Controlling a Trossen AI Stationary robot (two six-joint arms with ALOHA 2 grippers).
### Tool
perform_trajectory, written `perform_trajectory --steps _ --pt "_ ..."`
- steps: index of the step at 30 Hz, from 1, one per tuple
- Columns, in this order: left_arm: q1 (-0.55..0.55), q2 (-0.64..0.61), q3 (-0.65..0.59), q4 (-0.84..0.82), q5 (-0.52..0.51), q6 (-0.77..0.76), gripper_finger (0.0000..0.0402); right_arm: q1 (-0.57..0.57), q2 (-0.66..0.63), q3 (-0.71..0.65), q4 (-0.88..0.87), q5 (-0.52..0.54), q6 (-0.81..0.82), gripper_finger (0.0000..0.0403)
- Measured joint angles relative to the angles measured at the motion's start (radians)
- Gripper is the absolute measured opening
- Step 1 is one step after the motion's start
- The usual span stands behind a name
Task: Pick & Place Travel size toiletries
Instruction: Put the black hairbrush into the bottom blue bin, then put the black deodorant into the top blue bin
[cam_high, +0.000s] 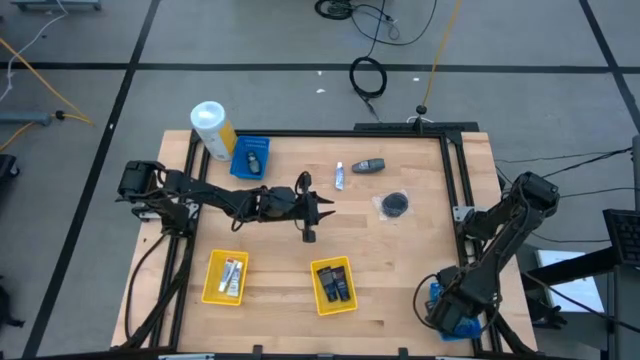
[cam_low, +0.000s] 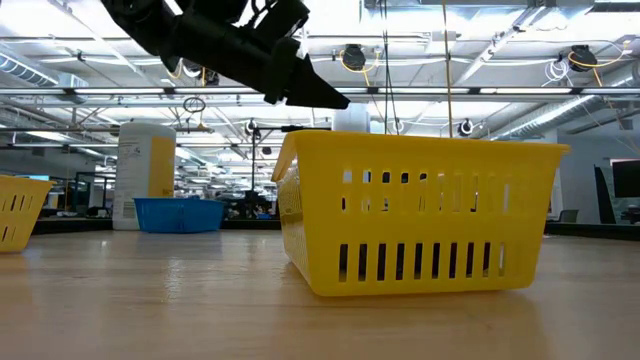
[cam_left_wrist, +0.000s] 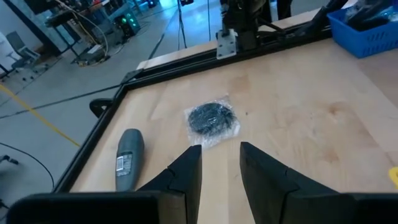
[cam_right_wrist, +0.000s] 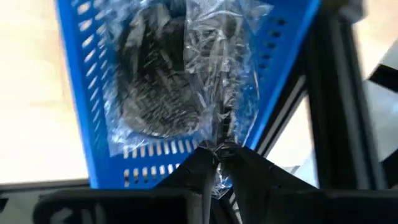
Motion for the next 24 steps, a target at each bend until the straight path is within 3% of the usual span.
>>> perform_trajectory --steps 11,18,21,24 --pt "-0.002 0.0 0.0 -0.074 0.0 -0.077 0.0111 -0.001 -0.006 -0.005 0.12 0.066 -0.085 0.0177" --pt "-0.002 0.0 0.0 -0.083 0.01 -0.103 0.0111 -0.005 -0.077 -0.005 0.163 0.142 -0.092 0.0213" --pt "-0.002 0.0 0.0 -0.086 0.017 -0.103 0.0111 -0.004 -0.091 -0.005 0.156 0.262 -0.174 0.0209" --pt "-0.002 -0.001 0.0 -0.085 0.017 -0.093 0.0111 -0.006 -0.091 -0.005 0.158 0.525 -0.288 0.0198"
